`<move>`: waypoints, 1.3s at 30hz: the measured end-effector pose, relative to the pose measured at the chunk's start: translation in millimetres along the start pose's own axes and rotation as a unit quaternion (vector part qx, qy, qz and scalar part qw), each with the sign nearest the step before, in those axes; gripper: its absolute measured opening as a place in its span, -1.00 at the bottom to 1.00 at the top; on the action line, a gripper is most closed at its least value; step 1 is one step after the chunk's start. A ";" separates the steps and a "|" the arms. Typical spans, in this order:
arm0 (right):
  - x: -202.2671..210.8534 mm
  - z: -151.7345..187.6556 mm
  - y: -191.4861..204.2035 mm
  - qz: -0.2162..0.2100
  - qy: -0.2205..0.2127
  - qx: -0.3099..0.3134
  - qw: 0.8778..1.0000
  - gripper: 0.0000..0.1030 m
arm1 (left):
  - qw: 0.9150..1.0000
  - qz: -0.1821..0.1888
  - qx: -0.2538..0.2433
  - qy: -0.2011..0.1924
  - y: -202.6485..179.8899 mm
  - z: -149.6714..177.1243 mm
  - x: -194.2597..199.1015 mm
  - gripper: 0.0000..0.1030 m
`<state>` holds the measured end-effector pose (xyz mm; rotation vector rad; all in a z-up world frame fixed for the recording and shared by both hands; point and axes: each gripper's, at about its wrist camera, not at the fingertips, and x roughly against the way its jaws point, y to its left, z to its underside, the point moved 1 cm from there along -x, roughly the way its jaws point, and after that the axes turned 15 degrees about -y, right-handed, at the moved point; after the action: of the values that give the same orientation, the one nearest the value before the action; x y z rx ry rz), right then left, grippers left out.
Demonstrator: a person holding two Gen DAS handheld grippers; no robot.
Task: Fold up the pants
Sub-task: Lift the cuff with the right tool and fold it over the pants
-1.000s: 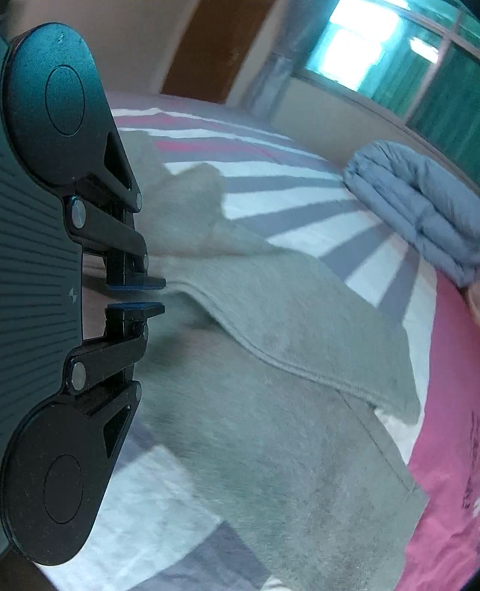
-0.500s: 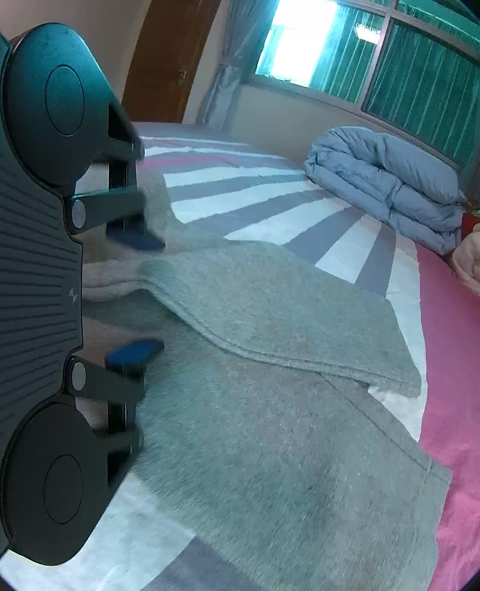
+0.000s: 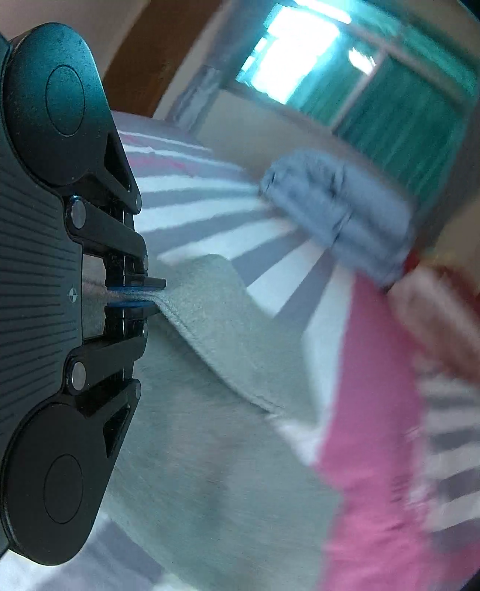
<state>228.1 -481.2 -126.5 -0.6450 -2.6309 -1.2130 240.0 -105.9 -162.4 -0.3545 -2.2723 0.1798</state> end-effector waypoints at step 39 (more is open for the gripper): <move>-57.5 -61.5 -96.5 0.100 0.044 0.024 0.994 -0.86 | 1.000 -0.011 -0.016 -0.001 -9.7 3.4 -4.1 -0.09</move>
<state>234.1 -601.1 -171.0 -0.8042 -2.4472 -1.0905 238.1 -116.5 -165.2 -0.3451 -2.2822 0.1327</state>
